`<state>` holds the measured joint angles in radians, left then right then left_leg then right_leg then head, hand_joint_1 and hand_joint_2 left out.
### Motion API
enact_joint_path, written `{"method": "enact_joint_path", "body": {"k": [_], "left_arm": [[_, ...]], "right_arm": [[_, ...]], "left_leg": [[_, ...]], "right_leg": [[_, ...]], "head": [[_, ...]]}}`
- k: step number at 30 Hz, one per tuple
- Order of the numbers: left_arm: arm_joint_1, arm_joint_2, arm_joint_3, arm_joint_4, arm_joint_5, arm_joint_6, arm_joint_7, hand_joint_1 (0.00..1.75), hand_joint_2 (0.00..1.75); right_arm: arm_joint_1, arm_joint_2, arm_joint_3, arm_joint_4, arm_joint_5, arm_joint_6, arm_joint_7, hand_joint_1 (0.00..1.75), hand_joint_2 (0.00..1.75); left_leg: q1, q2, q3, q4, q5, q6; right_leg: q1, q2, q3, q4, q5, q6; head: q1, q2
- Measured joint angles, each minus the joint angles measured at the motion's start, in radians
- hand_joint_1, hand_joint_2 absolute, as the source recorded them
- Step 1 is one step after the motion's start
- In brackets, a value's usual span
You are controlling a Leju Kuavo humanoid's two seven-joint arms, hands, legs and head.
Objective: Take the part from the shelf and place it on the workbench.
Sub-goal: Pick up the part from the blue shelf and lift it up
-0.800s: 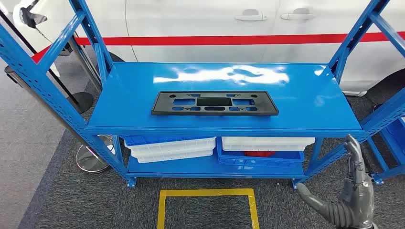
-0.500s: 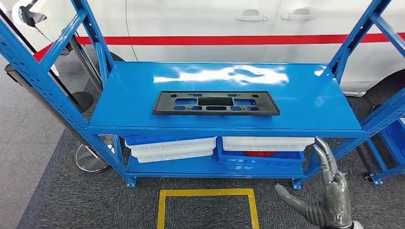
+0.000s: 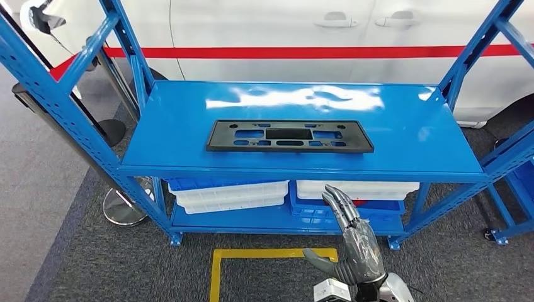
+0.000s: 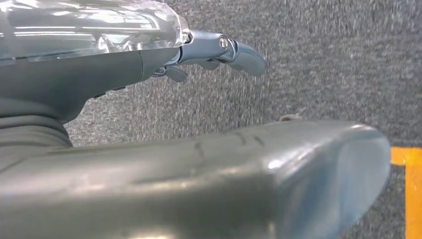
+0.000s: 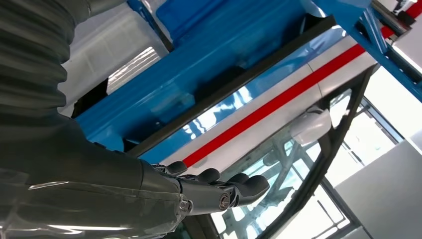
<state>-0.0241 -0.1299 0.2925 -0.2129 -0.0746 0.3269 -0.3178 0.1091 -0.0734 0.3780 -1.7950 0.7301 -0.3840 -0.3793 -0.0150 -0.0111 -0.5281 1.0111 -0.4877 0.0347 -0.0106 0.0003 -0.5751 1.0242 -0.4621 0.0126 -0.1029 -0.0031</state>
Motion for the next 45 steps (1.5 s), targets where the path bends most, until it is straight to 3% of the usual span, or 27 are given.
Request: {"method": "enact_joint_path", "body": {"k": [2, 4, 7, 8, 9, 10, 12, 14, 18, 20, 22, 24, 26, 29, 30, 32, 33, 36, 39, 41, 42, 45], "left_arm": [[0.0, -0.002, 0.0, 0.0, -0.003, 0.0, 0.0, 0.0, 0.0], [-0.001, -0.003, 0.0, 0.0, -0.008, -0.001, -0.001, 0.0, 0.0], [-0.002, -0.003, 0.0, 0.0, -0.012, -0.006, -0.002, 0.0, 0.0], [0.0, -0.004, 0.0, 0.0, -0.012, -0.007, -0.002, 0.0, 0.0], [0.001, -0.004, 0.0, 0.0, -0.012, -0.008, -0.002, 0.0, 0.0], [0.003, -0.004, 0.0, 0.0, -0.012, -0.01, -0.002, 0.0, 0.0], [0.002, -0.004, 0.0, 0.0, -0.013, -0.014, -0.002, 0.0, 0.0], [0.0, -0.006, 0.0, 0.0, -0.015, -0.021, -0.002, 0.0, 0.0], [0.0, -0.009, 0.0, 0.0, -0.018, -0.033, -0.002, 0.0, 0.0], [-0.001, -0.009, 0.0, 0.0, -0.02, -0.039, -0.001, 0.0, 0.0], [-0.002, -0.01, 0.0, 0.0, -0.023, -0.045, 0.001, 0.0, 0.0], [-0.001, -0.01, 0.0, 0.0, -0.027, -0.05, 0.002, 0.0, 0.0], [-0.001, -0.011, 0.0, 0.0, -0.03, -0.054, 0.002, 0.0, 0.0], [-0.002, -0.014, 0.0, 0.001, -0.036, -0.061, 0.003, 0.0, 0.0], [-0.002, -0.017, 0.0, 0.001, -0.038, -0.064, 0.003, 0.0, 0.0], [-0.004, -0.021, 0.0, 0.002, -0.044, -0.067, 0.005, 0.0, 0.0], [-0.005, -0.022, 0.0, 0.002, -0.047, -0.069, 0.006, 0.0, 0.0], [-0.006, -0.022, -0.001, 0.003, -0.054, -0.075, 0.011, 0.0, 0.0], [-0.006, -0.02, -0.001, 0.004, -0.055, -0.086, 0.017, 0.0, 0.0], [-0.005, -0.019, -0.001, 0.004, -0.054, -0.091, 0.02, 0.0, 0.0], [-0.004, -0.018, -0.001, 0.004, -0.054, -0.093, 0.021, 0.0, 0.0], [-0.005, -0.016, 0.0, 0.005, -0.052, -0.099, 0.021, 0.0, 0.0]], "right_arm": [[-0.015, 0.01, 0.015, 0.022, 0.025, -0.01, 0.014, 0.0, 1.75], [-0.035, 0.027, 0.038, 0.058, 0.064, -0.028, 0.032, 0.0, 1.75], [-0.048, 0.048, 0.058, 0.088, 0.124, -0.058, 0.054, 0.0, 1.75], [-0.053, 0.052, 0.059, 0.097, 0.138, -0.067, 0.059, 0.0, 1.75], [-0.06, 0.057, 0.062, 0.11, 0.151, -0.077, 0.065, 0.0, 1.75], [-0.069, 0.064, 0.066, 0.126, 0.166, -0.086, 0.071, 0.0, 1.75], [-0.089, 0.081, 0.078, 0.161, 0.205, -0.111, 0.086, 0.0, 1.75], [-0.109, 0.099, 0.088, 0.196, 0.252, -0.139, 0.104, 0.0, 1.75], [-0.146, 0.133, 0.095, 0.259, 0.36, -0.192, 0.14, 0.0, 1.75], [-0.166, 0.15, 0.095, 0.286, 0.422, -0.214, 0.158, 0.0, 1.75], [-0.184, 0.164, 0.094, 0.311, 0.487, -0.234, 0.176, 0.0, 1.75], [-0.194, 0.173, 0.092, 0.326, 0.544, -0.248, 0.194, 0.0, 1.75], [-0.203, 0.18, 0.089, 0.333, 0.594, -0.259, 0.21, 0.0, 1.75], [-0.229, 0.194, 0.081, 0.347, 0.666, -0.273, 0.24, 0.0, 1.75], [-0.237, 0.197, 0.08, 0.35, 0.688, -0.278, 0.254, 0.0, 1.75], [-0.252, 0.198, 0.078, 0.355, 0.731, -0.287, 0.293, 0.0, 1.75], [-0.258, 0.197, 0.078, 0.358, 0.751, -0.29, 0.318, 0.0, 1.75], [-0.277, 0.193, 0.078, 0.371, 0.801, -0.299, 0.401, 0.0, 1.75], [-0.293, 0.191, 0.079, 0.389, 0.817, -0.305, 0.471, 0.0, 1.75], [-0.297, 0.188, 0.082, 0.404, 0.818, -0.306, 0.494, 0.0, 1.75], [-0.299, 0.186, 0.085, 0.412, 0.818, -0.306, 0.504, 0.0, 1.75], [-0.316, 0.184, 0.098, 0.44, 0.818, -0.306, 0.54, 0.0, 1.75]], "left_leg": [[0.002, 0.001, 0.0, 0.001, -0.004, -0.011], [0.003, 0.003, -0.017, 0.044, -0.034, -0.024], [0.018, 0.005, -0.109, 0.227, -0.119, -0.042], [0.024, 0.005, -0.134, 0.27, -0.127, -0.048], [0.03, 0.005, -0.141, 0.278, -0.115, -0.054], [0.036, 0.005, -0.127, 0.241, -0.082, -0.06], [0.045, 0.006, -0.068, 0.106, -0.01, -0.072], [0.045, 0.001, -0.034, 0.025, 0.016, -0.065], [0.04, -0.002, -0.038, 0.019, 0.02, -0.027], [0.037, -0.001, -0.04, 0.016, 0.025, -0.012], [0.029, 0.001, -0.044, 0.016, 0.026, -0.003], [0.019, 0.001, -0.046, 0.016, 0.027, 0.002], [0.009, 0.0, -0.044, 0.016, 0.027, 0.006], [-0.003, 0.0, -0.041, 0.016, 0.026, 0.009], [-0.005, 0.001, -0.042, 0.017, 0.026, 0.01], [-0.003, 0.003, -0.046, 0.017, 0.027, 0.007], [-0.002, 0.004, -0.047, 0.015, 0.028, 0.004], [-0.005, 0.005, -0.054, 0.036, 0.009, -0.009], [0.009, 0.005, -0.125, 0.193, -0.074, -0.032], [0.025, 0.006, -0.163, 0.27, -0.093, -0.048], [0.032, 0.007, -0.158, 0.257, -0.074, -0.056], [0.045, 0.008, -0.071, 0.078, 0.013, -0.075]], "right_leg": [[-0.003, 0.001, 0.002, -0.011, 0.005, -0.006], [-0.011, 0.0, 0.009, -0.024, 0.01, -0.015], [-0.016, -0.007, 0.012, -0.028, 0.01, -0.018], [-0.018, -0.009, 0.012, -0.028, 0.01, -0.018], [-0.02, -0.009, 0.013, -0.027, 0.009, -0.016], [-0.024, -0.008, 0.014, -0.025, 0.007, -0.012], [-0.03, -0.006, 0.016, -0.018, 0.001, 0.002], [-0.028, -0.004, 0.014, -0.011, -0.002, 0.019], [-0.032, -0.001, 0.009, -0.005, -0.006, 0.041], [-0.031, -0.002, -0.026, 0.072, -0.054, 0.041], [-0.023, -0.002, -0.094, 0.212, -0.116, 0.035], [-0.015, -0.002, -0.139, 0.298, -0.137, 0.026], [-0.004, -0.001, -0.124, 0.263, -0.101, 0.01], [0.02, 0.0, -0.045, 0.095, -0.018, -0.033], [0.027, -0.002, -0.026, 0.052, -0.006, -0.047], [0.038, -0.006, -0.009, 0.008, -0.002, -0.065], [0.04, -0.006, -0.008, 0.001, 0.001, -0.066], [0.024, -0.007, 0.007, -0.033, 0.019, -0.058], [0.012, -0.011, 0.014, -0.046, 0.025, -0.052], [0.006, -0.012, 0.013, -0.042, 0.022, -0.046], [0.002, -0.012, 0.013, -0.038, 0.019, -0.04], [-0.011, -0.01, 0.011, -0.015, 0.002, -0.015]], "head": [[0.0, 0.0], [0.0, 0.0], [0.0, 0.0], [0.0, 0.0], [0.0, 0.0], [0.0, 0.0], [0.0, 0.0], [0.0, 0.0], [0.0, 0.0], [0.0, 0.0], [0.0, 0.0], [0.0, 0.0], [0.0, 0.0], [0.0, 0.0], [-0.001, 0.0], [-0.001, 0.0], [-0.001, 0.0], [-0.001, 0.0], [-0.001, 0.0], [-0.001, 0.0], [-0.001, 0.0], [-0.001, 0.0]]}}
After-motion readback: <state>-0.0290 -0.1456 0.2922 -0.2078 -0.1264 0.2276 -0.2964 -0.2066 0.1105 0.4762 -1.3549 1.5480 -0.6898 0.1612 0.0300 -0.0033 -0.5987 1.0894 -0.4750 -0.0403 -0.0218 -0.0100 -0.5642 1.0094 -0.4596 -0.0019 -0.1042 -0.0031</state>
